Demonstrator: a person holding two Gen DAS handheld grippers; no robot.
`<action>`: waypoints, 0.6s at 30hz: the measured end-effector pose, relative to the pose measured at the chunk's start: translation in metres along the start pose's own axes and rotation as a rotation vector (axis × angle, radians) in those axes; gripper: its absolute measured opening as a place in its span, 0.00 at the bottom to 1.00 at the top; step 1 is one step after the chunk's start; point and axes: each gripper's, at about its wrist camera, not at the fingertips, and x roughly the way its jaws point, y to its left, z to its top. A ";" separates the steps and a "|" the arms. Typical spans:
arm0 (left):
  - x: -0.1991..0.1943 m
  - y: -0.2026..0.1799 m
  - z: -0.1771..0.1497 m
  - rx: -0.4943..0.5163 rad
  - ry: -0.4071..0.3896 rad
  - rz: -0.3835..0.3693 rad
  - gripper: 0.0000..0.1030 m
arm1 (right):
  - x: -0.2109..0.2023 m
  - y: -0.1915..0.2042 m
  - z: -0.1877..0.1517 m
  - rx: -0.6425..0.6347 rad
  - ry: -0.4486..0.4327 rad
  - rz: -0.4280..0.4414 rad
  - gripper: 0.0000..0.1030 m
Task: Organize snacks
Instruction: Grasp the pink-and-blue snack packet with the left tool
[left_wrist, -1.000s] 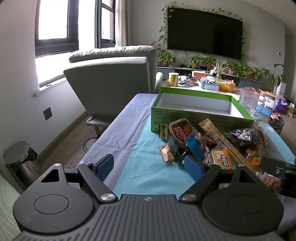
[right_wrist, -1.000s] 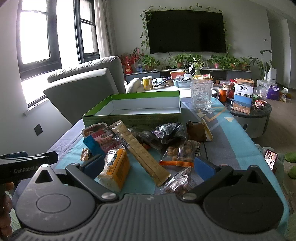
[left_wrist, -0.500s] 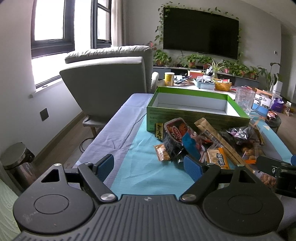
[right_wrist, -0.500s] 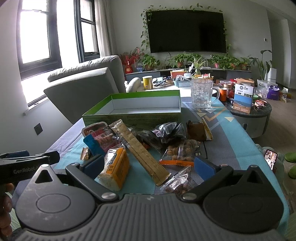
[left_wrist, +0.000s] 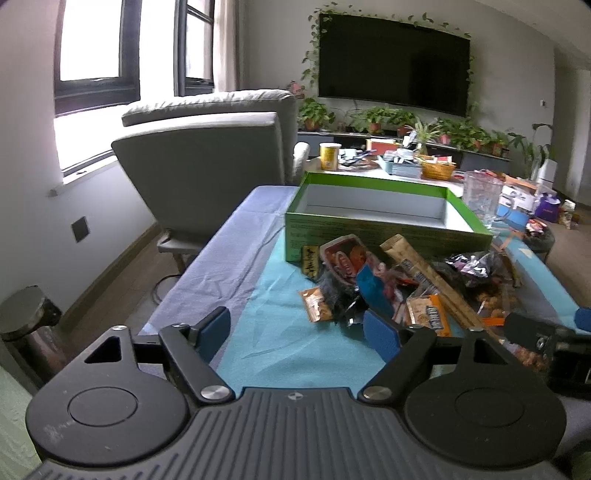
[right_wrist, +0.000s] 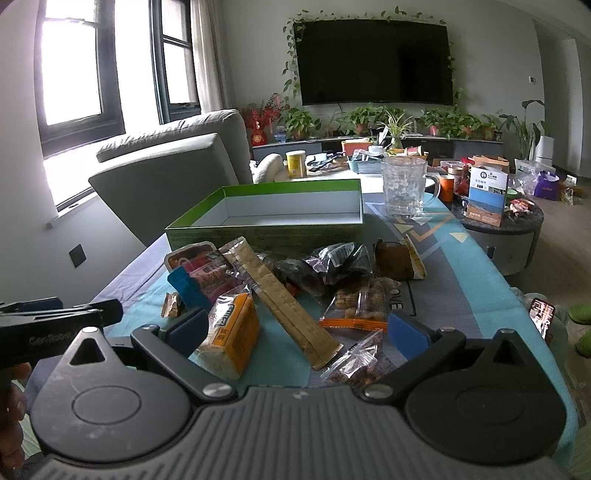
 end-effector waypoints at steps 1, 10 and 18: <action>0.002 0.001 0.003 -0.001 -0.001 -0.021 0.72 | 0.000 0.000 0.000 -0.005 -0.001 0.012 0.53; 0.044 -0.005 0.037 0.003 0.032 -0.214 0.66 | 0.008 0.008 -0.008 -0.090 0.070 0.244 0.53; 0.082 -0.011 0.044 -0.013 0.156 -0.242 0.44 | 0.028 0.018 -0.007 -0.132 0.129 0.311 0.53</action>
